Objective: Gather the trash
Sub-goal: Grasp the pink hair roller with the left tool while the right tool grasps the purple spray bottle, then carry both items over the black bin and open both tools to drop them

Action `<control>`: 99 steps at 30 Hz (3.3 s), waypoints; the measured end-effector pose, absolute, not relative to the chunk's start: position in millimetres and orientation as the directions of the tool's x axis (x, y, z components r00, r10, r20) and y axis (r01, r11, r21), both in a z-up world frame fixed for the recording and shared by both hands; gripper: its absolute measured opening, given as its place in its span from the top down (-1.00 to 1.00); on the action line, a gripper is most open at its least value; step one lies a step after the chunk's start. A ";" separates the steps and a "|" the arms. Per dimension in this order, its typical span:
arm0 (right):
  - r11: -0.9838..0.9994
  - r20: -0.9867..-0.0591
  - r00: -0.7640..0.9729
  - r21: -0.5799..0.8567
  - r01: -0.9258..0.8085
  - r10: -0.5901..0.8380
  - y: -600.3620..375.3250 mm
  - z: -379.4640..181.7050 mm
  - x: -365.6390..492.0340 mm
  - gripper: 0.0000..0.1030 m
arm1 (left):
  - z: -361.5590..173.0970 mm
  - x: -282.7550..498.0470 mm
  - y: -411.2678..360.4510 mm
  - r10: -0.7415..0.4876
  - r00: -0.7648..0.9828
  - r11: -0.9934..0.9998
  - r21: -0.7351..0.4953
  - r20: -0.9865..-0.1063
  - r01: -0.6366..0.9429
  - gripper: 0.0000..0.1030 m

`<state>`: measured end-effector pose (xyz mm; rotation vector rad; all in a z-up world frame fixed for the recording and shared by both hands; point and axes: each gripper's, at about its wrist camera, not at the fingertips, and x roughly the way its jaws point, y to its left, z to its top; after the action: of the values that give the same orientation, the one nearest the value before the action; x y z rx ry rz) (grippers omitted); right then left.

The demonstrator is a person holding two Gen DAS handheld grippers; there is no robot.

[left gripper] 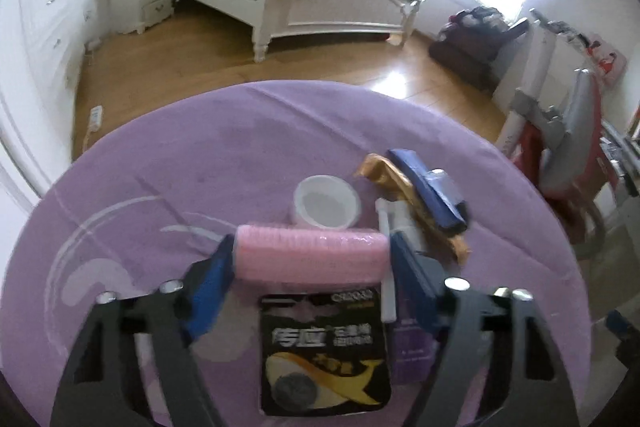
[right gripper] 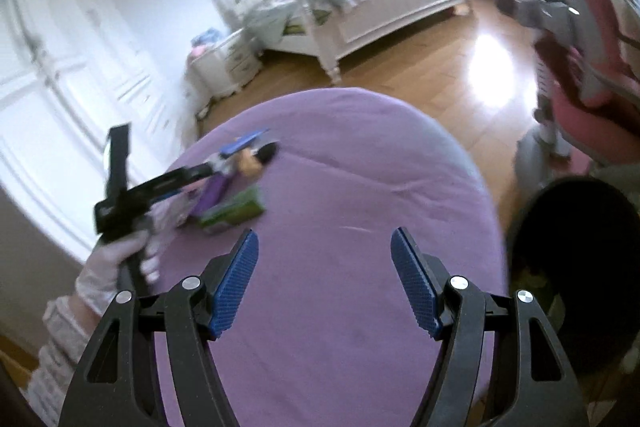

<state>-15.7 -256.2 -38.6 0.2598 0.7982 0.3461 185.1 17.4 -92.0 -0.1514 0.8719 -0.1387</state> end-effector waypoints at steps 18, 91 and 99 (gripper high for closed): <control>0.880 -0.769 0.441 0.334 -0.339 0.462 -72.6 -66.8 110.1 -0.21 | -60.6 66.9 80.2 -0.196 0.796 0.925 -0.378 -0.573 -0.044 -0.40; 0.778 -0.540 0.840 0.547 0.309 0.047 -588.5 -94.9 -117.9 0.49 | -87.0 72.3 -376.4 -0.727 0.287 0.622 -0.422 -0.623 0.660 -0.41; 0.769 -0.547 0.835 0.557 0.315 0.054 -589.3 -100.8 -118.9 0.49 | -92.5 73.5 -383.4 -0.718 0.279 0.626 -0.415 -0.638 0.660 -0.40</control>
<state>-118.9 -589.3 -100.8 0.6880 0.5747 -0.1508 73.5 -383.4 -92.5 -0.0739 0.8966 -0.9256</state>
